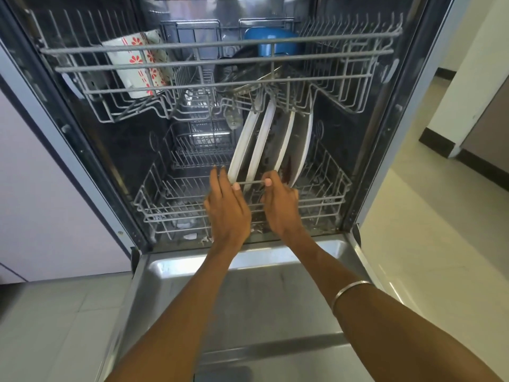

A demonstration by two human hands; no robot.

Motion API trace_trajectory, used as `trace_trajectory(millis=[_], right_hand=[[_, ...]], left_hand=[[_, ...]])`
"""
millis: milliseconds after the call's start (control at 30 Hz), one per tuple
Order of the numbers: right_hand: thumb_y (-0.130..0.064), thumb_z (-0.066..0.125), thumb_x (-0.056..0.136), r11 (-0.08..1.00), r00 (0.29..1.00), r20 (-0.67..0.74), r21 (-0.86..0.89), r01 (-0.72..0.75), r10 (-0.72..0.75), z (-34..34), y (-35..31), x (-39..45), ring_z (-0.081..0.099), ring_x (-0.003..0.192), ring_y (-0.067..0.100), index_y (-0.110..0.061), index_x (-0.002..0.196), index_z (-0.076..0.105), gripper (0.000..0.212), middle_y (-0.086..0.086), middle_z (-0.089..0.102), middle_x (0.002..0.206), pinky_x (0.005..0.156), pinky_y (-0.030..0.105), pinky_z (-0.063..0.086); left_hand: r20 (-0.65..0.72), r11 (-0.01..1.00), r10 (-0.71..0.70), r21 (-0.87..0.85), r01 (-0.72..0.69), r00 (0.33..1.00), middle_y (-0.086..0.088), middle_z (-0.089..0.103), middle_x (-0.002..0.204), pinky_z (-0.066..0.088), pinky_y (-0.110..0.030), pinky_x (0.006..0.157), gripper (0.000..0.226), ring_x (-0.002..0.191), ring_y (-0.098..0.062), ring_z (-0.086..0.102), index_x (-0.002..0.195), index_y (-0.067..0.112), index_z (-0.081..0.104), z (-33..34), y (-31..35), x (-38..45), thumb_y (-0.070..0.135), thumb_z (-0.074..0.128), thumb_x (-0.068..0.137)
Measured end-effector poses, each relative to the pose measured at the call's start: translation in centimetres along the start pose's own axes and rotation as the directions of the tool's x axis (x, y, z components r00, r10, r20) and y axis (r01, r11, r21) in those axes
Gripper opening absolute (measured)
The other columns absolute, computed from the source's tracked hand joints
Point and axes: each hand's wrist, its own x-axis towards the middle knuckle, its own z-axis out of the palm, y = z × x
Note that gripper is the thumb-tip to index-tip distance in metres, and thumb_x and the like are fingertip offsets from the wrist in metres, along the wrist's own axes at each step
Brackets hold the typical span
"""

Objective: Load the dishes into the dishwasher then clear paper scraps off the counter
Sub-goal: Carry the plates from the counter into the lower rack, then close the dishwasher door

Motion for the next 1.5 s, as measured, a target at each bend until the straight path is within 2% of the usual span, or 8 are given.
trace_trajectory(millis=[267, 467, 600, 700, 900, 1100, 1267, 1500], right_hand=[[-0.04, 0.016, 0.106, 0.998, 0.997, 0.071, 0.056, 0.002, -0.006, -0.5, 0.1, 0.5, 0.054, 0.057, 0.016, -0.028, 0.1, 0.044, 0.031, -0.006, 0.051, 0.057, 0.092, 0.05, 0.047], [-0.039, 0.024, 0.107, 0.991, 0.985, 0.165, 0.115, -0.065, 0.046, -1.9, -0.3, 0.0, 0.045, 0.054, 0.014, -0.031, 0.102, 0.046, 0.025, 0.009, 0.054, 0.065, 0.063, 0.031, 0.041], [-0.025, 0.032, 0.106, 0.995, 0.984, 0.18, -0.096, 0.004, 0.013, -3.0, 0.0, -1.3, 0.057, 0.064, 0.025, -0.03, 0.133, 0.035, 0.028, 0.005, 0.062, 0.075, 0.067, 0.038, 0.047], [-0.02, 0.034, 0.105, 0.999, 0.994, 0.108, -0.025, -0.028, 0.03, -4.6, 0.0, -3.6, 0.059, 0.061, 0.02, -0.022, 0.14, 0.036, 0.035, 0.004, 0.061, 0.077, 0.051, 0.033, 0.05], [-0.012, 0.04, 0.099, 0.989, 0.992, 0.092, -0.126, -0.079, 0.091, -7.7, 0.5, -8.7, 0.058, 0.104, 0.029, -0.016, 0.138, 0.041, 0.039, 0.013, 0.056, 0.125, 0.088, 0.044, 0.053], [-0.021, 0.037, 0.101, 0.949, 0.963, 0.211, -0.298, -0.102, 0.17, -9.2, 1.2, -13.1, 0.056, 0.113, 0.038, -0.007, 0.135, 0.046, 0.037, 0.018, 0.058, 0.127, 0.091, 0.044, 0.049], [-0.018, 0.035, 0.104, 0.957, 0.944, 0.303, -0.285, -0.044, 0.133, -8.3, 1.6, -16.4, 0.025, 0.147, 0.031, -0.005, 0.151, 0.032, 0.049, 0.014, 0.032, 0.157, 0.119, 0.04, 0.025], [-0.022, 0.032, 0.105, 0.937, 0.851, 0.454, -0.33, -0.115, 0.264, -9.3, 0.6, -22.2, 0.015, 0.149, 0.033, -0.001, 0.153, 0.023, 0.053, 0.019, 0.022, 0.16, 0.122, 0.04, 0.012]], left_hand=[[0.025, 1.0, 0.008, -0.003, -0.008, 1.0, -0.005, 0.017, 0.161, 0.027, -0.053, 0.113, 0.049, 0.138, -0.02, 0.036, 0.15, 0.012, 0.027, -0.2, 0.2, 0.6, 0.032, 0.022, 0.106], [0.189, 1.0, 0.007, 0.014, -0.009, 0.982, -0.001, 0.005, 0.163, 0.019, -0.057, 0.117, 0.054, 0.146, -0.026, 0.023, 0.155, 0.017, 0.014, -1.4, -0.1, 0.9, 0.038, 0.022, 0.106], [0.316, 0.988, -0.007, 0.146, -0.041, 0.949, -0.004, -0.005, 0.165, 0.004, -0.055, 0.121, 0.06, 0.151, -0.032, 0.001, 0.157, 0.017, -0.001, -3.1, -0.6, 0.7, 0.039, 0.023, 0.106], [0.346, 0.978, 0.027, 0.187, -0.097, 0.938, -0.004, -0.018, 0.163, -0.005, -0.048, 0.12, 0.065, 0.15, -0.03, -0.01, 0.155, 0.018, -0.015, -4.4, -2.0, -2.6, 0.04, 0.021, 0.106], [0.431, 0.981, 0.056, 0.146, -0.131, 0.901, -0.002, -0.008, 0.164, -0.001, -0.045, 0.123, 0.06, 0.151, -0.023, -0.012, 0.156, 0.017, -0.008, -6.1, -5.0, -11.7, 0.031, 0.024, 0.107], [0.494, 0.973, -0.023, 0.212, -0.095, 0.869, -0.011, 0.003, 0.164, -0.001, -0.042, 0.123, 0.058, 0.152, -0.024, -0.002, 0.157, 0.008, 0.003, -7.4, -4.5, -14.6, 0.031, 0.021, 0.107], [0.52, 0.971, -0.029, 0.216, -0.099, 0.854, -0.013, 0.011, 0.163, -0.003, -0.037, 0.123, 0.069, 0.152, -0.024, 0.003, 0.155, 0.002, 0.011, -8.3, -3.5, -16.6, 0.043, 0.011, 0.1], [0.61, 0.964, -0.143, 0.263, -0.028, 0.779, -0.017, 0.019, 0.161, 0.001, -0.04, 0.124, 0.082, 0.151, -0.028, 0.01, 0.153, 0.0, 0.019, -10.0, -2.1, -22.2, 0.054, 0.003, 0.095]])
